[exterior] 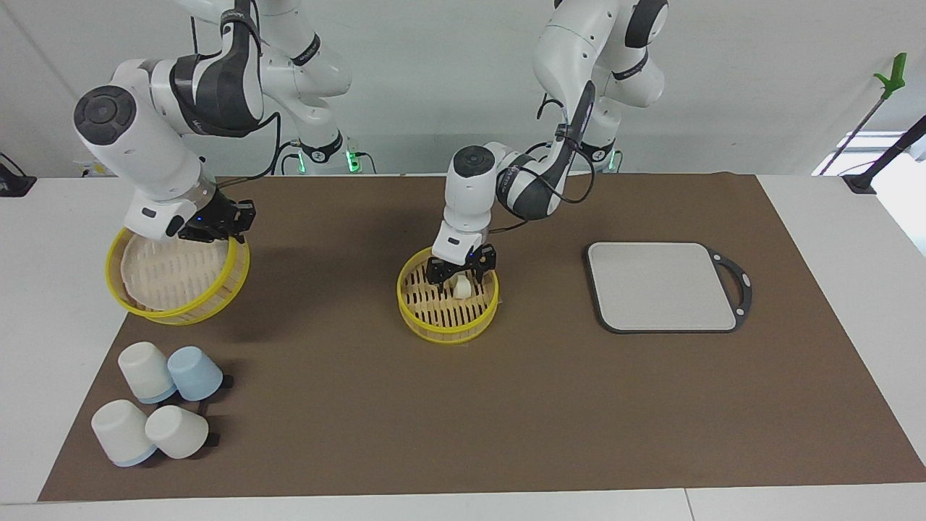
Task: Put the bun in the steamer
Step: 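Lower the bun into the open steamer and open the left gripper, then carry the lid back over the steamer while the left gripper withdraws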
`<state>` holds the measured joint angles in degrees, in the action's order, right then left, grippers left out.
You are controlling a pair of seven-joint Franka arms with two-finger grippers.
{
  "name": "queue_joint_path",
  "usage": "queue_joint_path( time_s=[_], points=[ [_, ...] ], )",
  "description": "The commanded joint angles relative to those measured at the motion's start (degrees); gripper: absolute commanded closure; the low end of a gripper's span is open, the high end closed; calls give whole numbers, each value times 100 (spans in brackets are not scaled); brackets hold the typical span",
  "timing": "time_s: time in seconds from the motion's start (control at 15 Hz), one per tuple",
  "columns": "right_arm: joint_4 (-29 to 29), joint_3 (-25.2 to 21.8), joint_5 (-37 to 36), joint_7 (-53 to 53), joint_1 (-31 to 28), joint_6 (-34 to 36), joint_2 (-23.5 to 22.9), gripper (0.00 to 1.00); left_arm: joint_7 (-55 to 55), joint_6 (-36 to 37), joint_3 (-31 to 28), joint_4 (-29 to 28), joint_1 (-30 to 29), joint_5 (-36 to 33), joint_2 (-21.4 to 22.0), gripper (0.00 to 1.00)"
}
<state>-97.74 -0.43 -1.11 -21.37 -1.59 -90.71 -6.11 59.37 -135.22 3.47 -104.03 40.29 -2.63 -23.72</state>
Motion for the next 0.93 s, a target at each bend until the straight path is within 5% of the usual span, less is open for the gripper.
queue_joint_path(
  time_s=[0.0,0.47,0.87],
  points=[
    [-123,52,-82,570,324,-149,172,100,40,310,-92,-82,-21,-141,348,0],
    [-26,70,346,3538,2274,-1087,-125,100,-2286,2770,-83,50,-1662,535,2185,0],
    [2063,17,305,5781,3654,-1335,-2259,100,-4087,3939,-127,602,-3227,624,2715,0]
  ],
)
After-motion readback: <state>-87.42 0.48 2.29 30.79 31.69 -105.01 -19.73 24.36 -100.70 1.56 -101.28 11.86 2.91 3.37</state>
